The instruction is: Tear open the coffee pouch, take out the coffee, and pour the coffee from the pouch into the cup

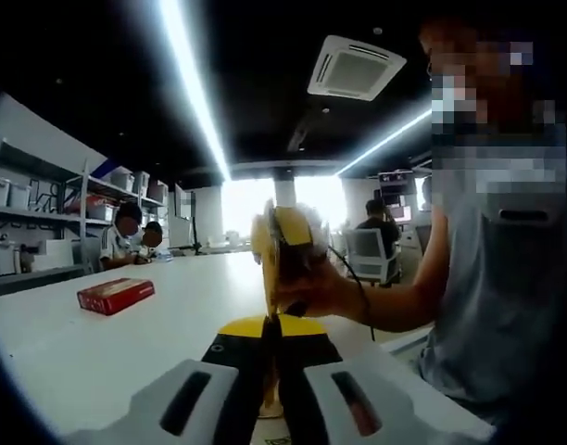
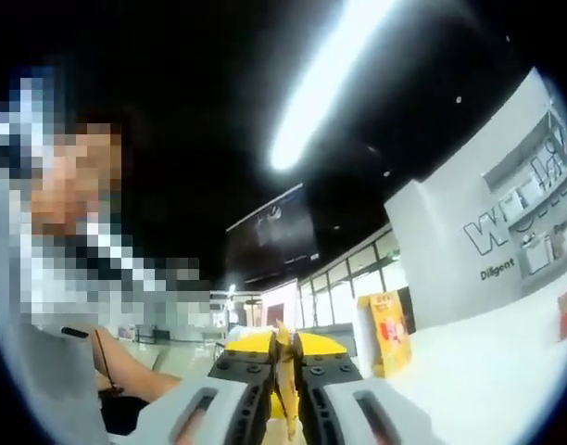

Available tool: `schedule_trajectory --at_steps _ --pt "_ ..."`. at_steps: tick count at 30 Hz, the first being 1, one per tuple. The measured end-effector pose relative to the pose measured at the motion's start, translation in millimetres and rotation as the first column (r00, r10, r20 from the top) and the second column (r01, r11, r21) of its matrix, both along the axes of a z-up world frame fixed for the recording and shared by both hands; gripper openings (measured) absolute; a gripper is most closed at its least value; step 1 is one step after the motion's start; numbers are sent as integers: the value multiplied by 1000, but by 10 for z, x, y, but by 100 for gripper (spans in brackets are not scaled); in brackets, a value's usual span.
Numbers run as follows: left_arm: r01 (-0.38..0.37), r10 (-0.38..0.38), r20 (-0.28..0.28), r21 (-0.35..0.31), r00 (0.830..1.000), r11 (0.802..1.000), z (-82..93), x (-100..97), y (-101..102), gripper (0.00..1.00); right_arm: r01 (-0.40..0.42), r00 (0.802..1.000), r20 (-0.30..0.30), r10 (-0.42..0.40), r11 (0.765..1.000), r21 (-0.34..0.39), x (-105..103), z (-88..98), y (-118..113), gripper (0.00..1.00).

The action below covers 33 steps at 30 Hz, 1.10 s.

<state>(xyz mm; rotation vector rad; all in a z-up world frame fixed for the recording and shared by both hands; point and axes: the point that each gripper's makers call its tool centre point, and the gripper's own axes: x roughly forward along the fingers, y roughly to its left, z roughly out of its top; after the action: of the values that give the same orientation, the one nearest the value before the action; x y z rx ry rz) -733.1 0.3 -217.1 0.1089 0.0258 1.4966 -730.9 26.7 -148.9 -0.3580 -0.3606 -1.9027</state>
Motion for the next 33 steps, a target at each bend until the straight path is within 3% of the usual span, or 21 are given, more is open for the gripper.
schedule_trajectory --at_steps 3,8,17,22,33 --pt "2 -2 5 11 1000 1000 30 -1 -14 5 -13 1000 9 13 1000 2 11 -25 -21 19" --pt "3 -3 12 14 1000 1000 41 -5 -23 6 1 1000 8 -1 1000 13 5 -52 -36 10" --pt "-2 2 58 0 998 1000 7 16 7 11 32 999 12 -32 999 30 -40 -80 -19 7" --pt "-2 1 55 7 998 1000 23 26 6 12 52 999 7 -53 998 44 -50 -76 -22 6" --pt "4 -4 25 6 1000 1000 23 49 -11 5 13 1000 4 -13 999 30 16 -83 -51 9"
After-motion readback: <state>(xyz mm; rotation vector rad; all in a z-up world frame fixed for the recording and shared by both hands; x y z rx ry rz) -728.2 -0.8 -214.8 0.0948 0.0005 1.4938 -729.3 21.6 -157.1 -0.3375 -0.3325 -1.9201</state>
